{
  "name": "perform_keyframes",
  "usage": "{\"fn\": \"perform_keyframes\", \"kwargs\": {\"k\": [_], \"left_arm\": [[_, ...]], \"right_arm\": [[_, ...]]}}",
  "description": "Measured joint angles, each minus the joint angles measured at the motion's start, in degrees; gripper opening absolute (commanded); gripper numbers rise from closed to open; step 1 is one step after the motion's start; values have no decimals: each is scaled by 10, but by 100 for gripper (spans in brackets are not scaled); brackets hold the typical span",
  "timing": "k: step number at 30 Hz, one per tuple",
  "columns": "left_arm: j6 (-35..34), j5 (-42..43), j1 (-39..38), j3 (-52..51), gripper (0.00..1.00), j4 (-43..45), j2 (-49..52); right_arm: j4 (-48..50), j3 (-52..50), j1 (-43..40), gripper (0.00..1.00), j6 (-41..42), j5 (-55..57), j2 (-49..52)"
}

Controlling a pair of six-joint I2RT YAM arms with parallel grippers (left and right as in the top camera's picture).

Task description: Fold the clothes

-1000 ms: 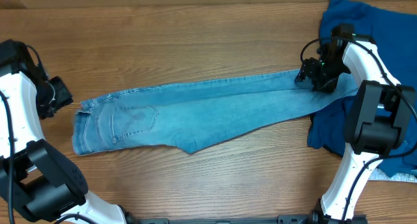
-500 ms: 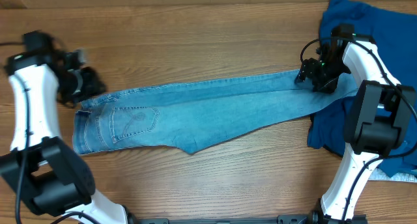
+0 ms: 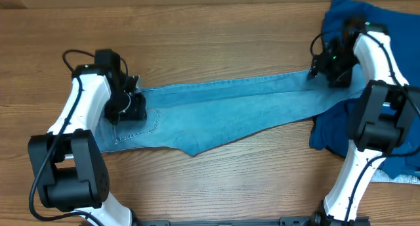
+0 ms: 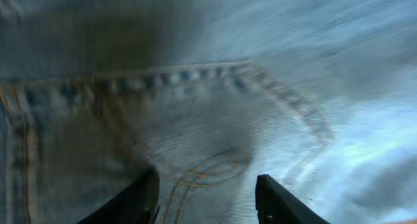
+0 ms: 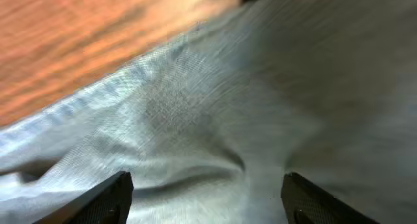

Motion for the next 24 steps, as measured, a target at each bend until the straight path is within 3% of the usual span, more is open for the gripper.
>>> {"fn": "perform_keyframes", "kwargs": {"k": [5, 12, 18, 24], "left_arm": [[-55, -75, 0, -45, 60, 65, 0], [-108, -182, 23, -59, 59, 245, 0], [-101, -131, 87, -59, 57, 223, 0], [-99, -73, 89, -59, 57, 186, 0]], "right_arm": [[-35, 61, -3, 83, 0, 10, 0], [-49, 68, -14, 88, 31, 43, 0], [-7, 71, -53, 92, 32, 49, 0], [-9, 87, -117, 91, 26, 46, 0]]}}
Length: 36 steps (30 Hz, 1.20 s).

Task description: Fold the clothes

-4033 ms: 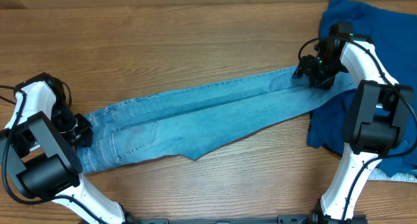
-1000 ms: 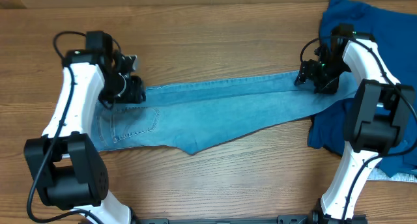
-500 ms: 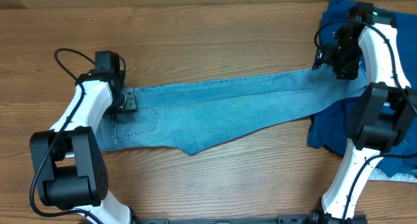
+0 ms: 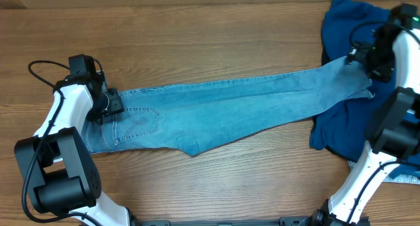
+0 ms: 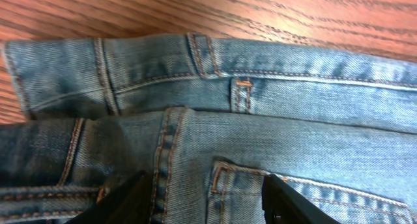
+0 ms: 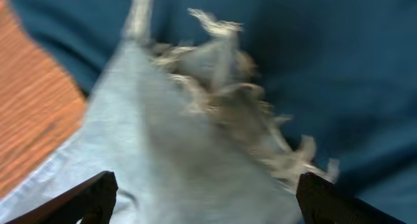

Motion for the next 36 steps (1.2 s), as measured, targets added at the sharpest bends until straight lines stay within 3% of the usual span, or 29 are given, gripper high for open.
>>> {"fn": "perform_keyframes", "kwargs": {"k": [5, 9, 16, 28, 30, 36], "left_arm": [[0, 17, 0, 0, 57, -1, 0], [0, 21, 0, 0, 57, -1, 0], [0, 23, 0, 0, 57, -5, 0], [10, 25, 0, 0, 59, -9, 0], [10, 26, 0, 0, 54, -10, 0], [25, 53, -4, 57, 56, -136, 0]], "right_arm": [[-15, 0, -26, 91, -29, -33, 0], [-25, 0, -21, 76, -42, -53, 0], [-28, -1, -21, 86, -56, -59, 0], [-28, -9, -26, 88, -56, -43, 0], [-29, -9, -30, 88, -56, -42, 0], [-32, -10, -33, 88, -56, -39, 0]]}}
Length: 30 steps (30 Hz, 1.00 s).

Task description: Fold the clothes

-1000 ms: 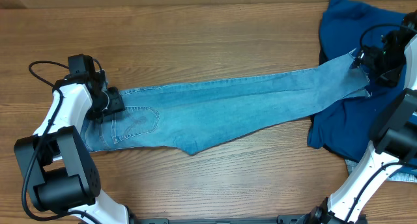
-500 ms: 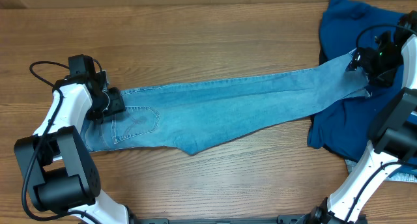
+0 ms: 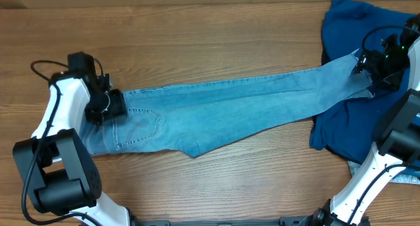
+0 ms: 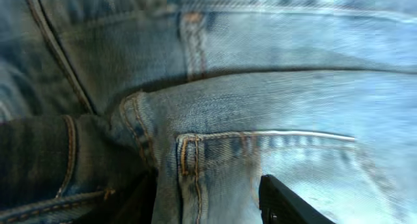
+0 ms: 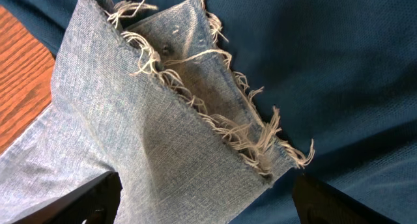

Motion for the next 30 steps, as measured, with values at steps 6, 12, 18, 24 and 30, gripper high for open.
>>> {"fn": "perform_keyframes", "kwargs": {"k": [6, 12, 18, 24, 30], "left_arm": [[-31, -8, -7, 81, 51, -58, -13], [-80, -33, -8, 84, 52, -161, -16], [-93, -33, -19, 16, 55, -100, -17], [-93, -48, -23, -100, 55, 12, -18], [-94, -61, -26, -110, 55, 25, -19]], "right_arm": [[0, 0, 0, 88, 0, 0, 0], [0, 0, 0, 88, 0, 0, 0], [-1, 0, 0, 91, 0, 0, 0], [-7, 0, 0, 93, 0, -17, 0], [-6, 0, 0, 92, 0, -26, 0]]}}
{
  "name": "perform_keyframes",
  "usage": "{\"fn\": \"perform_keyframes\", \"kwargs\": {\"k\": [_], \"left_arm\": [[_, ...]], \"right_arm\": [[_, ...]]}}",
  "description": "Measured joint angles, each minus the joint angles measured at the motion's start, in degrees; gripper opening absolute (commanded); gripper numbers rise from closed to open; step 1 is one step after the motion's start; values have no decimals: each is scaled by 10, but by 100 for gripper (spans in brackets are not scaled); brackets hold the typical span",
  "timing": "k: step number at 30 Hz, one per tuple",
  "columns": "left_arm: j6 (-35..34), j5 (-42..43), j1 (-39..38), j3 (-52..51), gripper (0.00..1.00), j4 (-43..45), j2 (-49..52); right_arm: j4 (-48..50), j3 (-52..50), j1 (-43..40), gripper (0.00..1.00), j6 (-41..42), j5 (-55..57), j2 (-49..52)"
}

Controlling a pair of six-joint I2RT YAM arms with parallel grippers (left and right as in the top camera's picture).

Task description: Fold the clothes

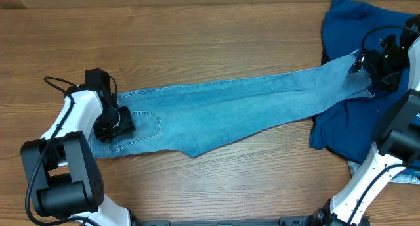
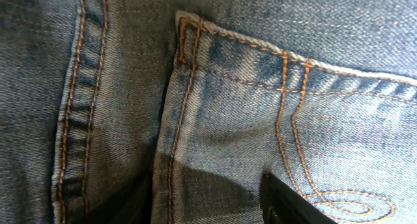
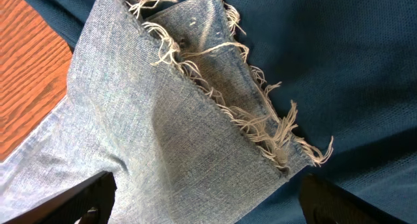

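Observation:
A pair of light blue jeans lies stretched across the table, waist at the left, frayed hem at the right on a dark blue garment. My left gripper is low over the waist end. In the left wrist view the left gripper has its fingers apart, denim right under them by the back pocket. My right gripper hangs over the hem. The right wrist view shows the right gripper wide open and holding nothing.
The dark blue garment covers the table's right back corner and runs down the right side. A pale cloth edge shows at the near right. Bare wood table lies beyond and in front of the jeans.
My left gripper has moved from the far edge of the waistband toward the near side, onto the back pocket area. The right gripper has barely shifted over the hem.
At first my left gripper was over the pocket and my right one on the leg short of the blue garment. Then both were farther out, at the waistband and the hem, with the jeans drawn longer. The jeans stay stretched; my left gripper is back by the pocket.

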Motion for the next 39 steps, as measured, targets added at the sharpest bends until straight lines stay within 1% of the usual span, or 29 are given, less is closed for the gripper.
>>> {"fn": "perform_keyframes", "kwargs": {"k": [5, 6, 8, 10, 11, 13, 14, 16, 18, 21, 25, 27, 29, 30, 35, 38, 39], "left_arm": [[-1, 0, 0, 0, 56, 0, 0], [-3, 0, 0, 0, 56, 0, 0], [-3, 0, 0, 0, 56, 0, 0], [-3, 0, 0, 0, 56, 0, 0], [-3, 0, 0, 0, 56, 0, 0], [-3, 0, 0, 0, 56, 0, 0], [-3, 0, 0, 0, 56, 0, 0], [-3, 0, 0, 0, 56, 0, 0], [-3, 0, 0, 0, 56, 1, 0], [-3, 0, 0, 0, 56, 0, 0], [-3, 3, 0, 0, 56, -1, 0], [-7, 8, -2, -1, 56, -1, 0], [-9, 9, -4, -1, 56, -3, 0], [-9, 9, -4, -2, 56, -3, 0], [-9, 3, -4, -2, 56, -3, 0], [-9, 2, -4, -2, 57, -4, 0], [-9, 2, -4, -2, 59, -4, 0]], "right_arm": [[11, -9, 0, 91, 0, -11, 4], [19, -17, 0, 90, 0, -14, 5], [35, -43, 0, 83, 0, -19, 13], [43, -52, 0, 72, 2, -26, 19], [45, -54, 0, 55, 3, -29, 19], [51, -54, 0, 26, 1, -34, 19], [53, -55, 0, 20, 2, -36, 19], [54, -55, 0, 11, 2, -43, 19], [53, -55, 0, 7, 2, -46, 19], [39, -52, -4, 6, 4, -50, 19], [-7, -21, -34, 10, 19, -59, 19], [-9, -16, -52, 12, 24, -63, 19], [-4, -14, -77, 19, 27, -63, 19], [-2, -13, -86, 20, 28, -59, 19], [8, -6, -114, 22, 30, -36, 19], [9, -6, -111, 25, 30, -32, 19], [5, -6, -108, 27, 29, -31, 19]]}}
